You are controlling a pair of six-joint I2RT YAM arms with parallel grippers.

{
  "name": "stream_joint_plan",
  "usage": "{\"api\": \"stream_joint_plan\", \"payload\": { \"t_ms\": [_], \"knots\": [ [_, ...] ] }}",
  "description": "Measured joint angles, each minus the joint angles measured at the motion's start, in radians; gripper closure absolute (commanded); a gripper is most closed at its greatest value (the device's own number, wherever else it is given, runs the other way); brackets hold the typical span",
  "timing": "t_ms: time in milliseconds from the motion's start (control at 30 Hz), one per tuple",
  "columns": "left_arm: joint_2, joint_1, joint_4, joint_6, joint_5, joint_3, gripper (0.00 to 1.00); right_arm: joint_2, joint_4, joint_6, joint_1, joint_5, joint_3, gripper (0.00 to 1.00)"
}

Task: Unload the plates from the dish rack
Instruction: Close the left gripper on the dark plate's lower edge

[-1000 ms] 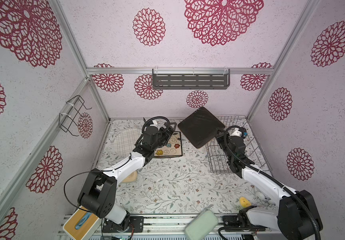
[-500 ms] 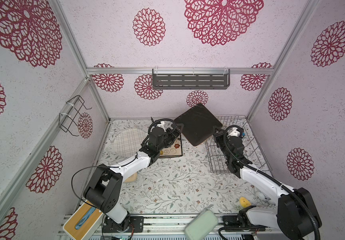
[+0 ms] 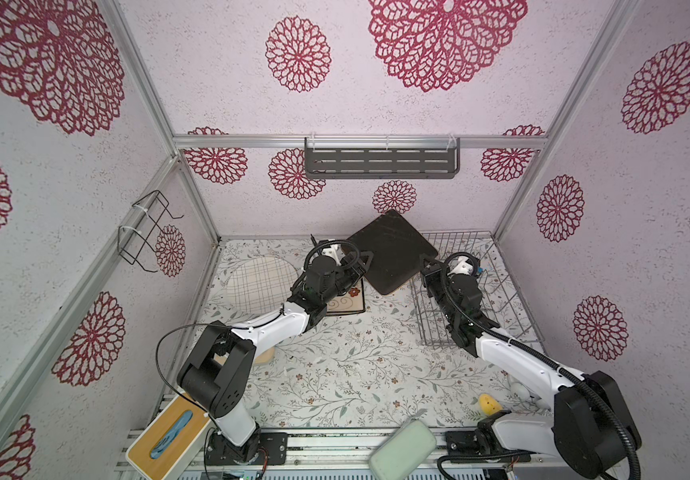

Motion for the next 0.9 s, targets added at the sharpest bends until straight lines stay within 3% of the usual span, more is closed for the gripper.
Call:
{"api": "stream_joint_plan", "payload": {
  "t_ms": [767, 900],
  "knots": [
    [0.009, -0.002, 0.082, -0.05, 0.003, 0.001, 1.0, 0.0, 0.005, 0.034, -0.003, 0.015, 0.006, 1.0],
    [0.009, -0.001, 0.092, -0.057, 0.004, 0.001, 1.0, 0.0, -0.002, 0.025, -0.003, 0.013, 0.02, 0.6]
  ]
}}
